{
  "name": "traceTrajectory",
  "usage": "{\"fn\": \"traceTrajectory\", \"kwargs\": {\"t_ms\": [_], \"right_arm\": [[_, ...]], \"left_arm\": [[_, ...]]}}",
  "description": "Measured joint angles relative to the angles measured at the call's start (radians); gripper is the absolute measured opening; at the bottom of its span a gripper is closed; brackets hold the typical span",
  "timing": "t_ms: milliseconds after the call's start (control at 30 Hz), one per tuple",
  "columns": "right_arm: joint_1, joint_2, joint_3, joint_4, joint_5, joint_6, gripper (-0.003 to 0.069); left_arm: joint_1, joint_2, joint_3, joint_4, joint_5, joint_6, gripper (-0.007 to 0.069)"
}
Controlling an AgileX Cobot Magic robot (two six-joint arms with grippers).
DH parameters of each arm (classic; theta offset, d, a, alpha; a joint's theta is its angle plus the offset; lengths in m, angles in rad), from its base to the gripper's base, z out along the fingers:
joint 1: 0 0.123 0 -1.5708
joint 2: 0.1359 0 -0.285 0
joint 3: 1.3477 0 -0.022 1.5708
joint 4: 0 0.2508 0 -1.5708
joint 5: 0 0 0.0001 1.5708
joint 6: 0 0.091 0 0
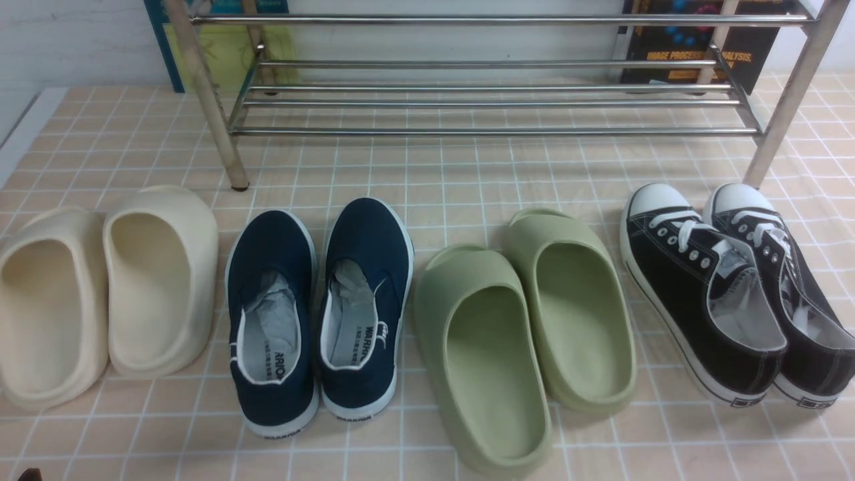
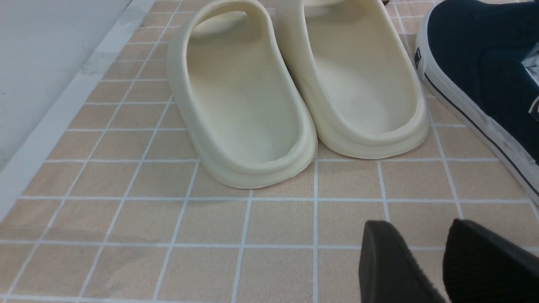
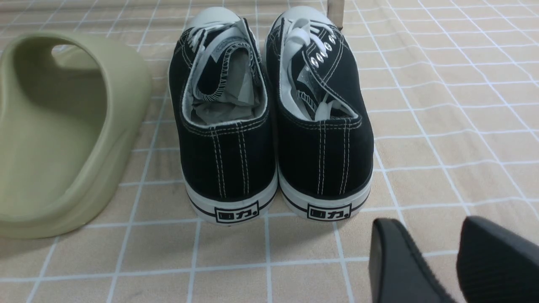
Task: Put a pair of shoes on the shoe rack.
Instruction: Use the left arm to grab the shoe closest to it
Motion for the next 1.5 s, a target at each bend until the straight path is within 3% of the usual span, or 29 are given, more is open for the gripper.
{"fn": "traceTrajectory", "kwargs": {"t_ms": [533, 667, 767, 933, 967, 1000, 1100, 1500], "right_arm": [[0.0, 0.0, 0.0, -0.001, 0.0, 0.0, 0.0237], [0.0, 0.0, 0.0, -0.001, 0.0, 0.0, 0.0237], [0.0, 0.0, 0.0, 0.0, 0.0, 0.0, 0.0237], [0.0, 0.0, 0.0, 0.0, 0.0, 0.0, 0.0237], [0.0, 0.0, 0.0, 0.0, 0.0, 0.0, 0.0237], [0.0, 0.0, 0.0, 0.0, 0.0, 0.0, 0.0237], [0.0, 0.0, 0.0, 0.0, 0.0, 0.0, 0.0237], [0.0, 0.0, 0.0, 0.0, 0.0, 0.0, 0.0237]], "left_arm": [[0.0, 0.0, 0.0, 0.009, -0.002, -0.001, 0.0239], [0.0, 0.0, 0.001, -0.016, -0.02, -0.051, 0.0239], [0.0, 0.0, 0.003, -0.083, -0.043, -0.146, 0.0239], [0.0, 0.0, 0.003, -0.313, -0.082, -0.485, 0.0239], [0.0, 0.0, 0.003, -0.324, -0.082, -0.499, 0.0239], [0.0, 0.0, 0.003, -0.401, -0.083, -0.607, 0.0239], [0.0, 0.0, 0.003, -0.478, -0.085, -0.742, 0.0239], [0.0, 0.0, 0.004, -0.446, -0.157, -0.779, 0.0239]]}}
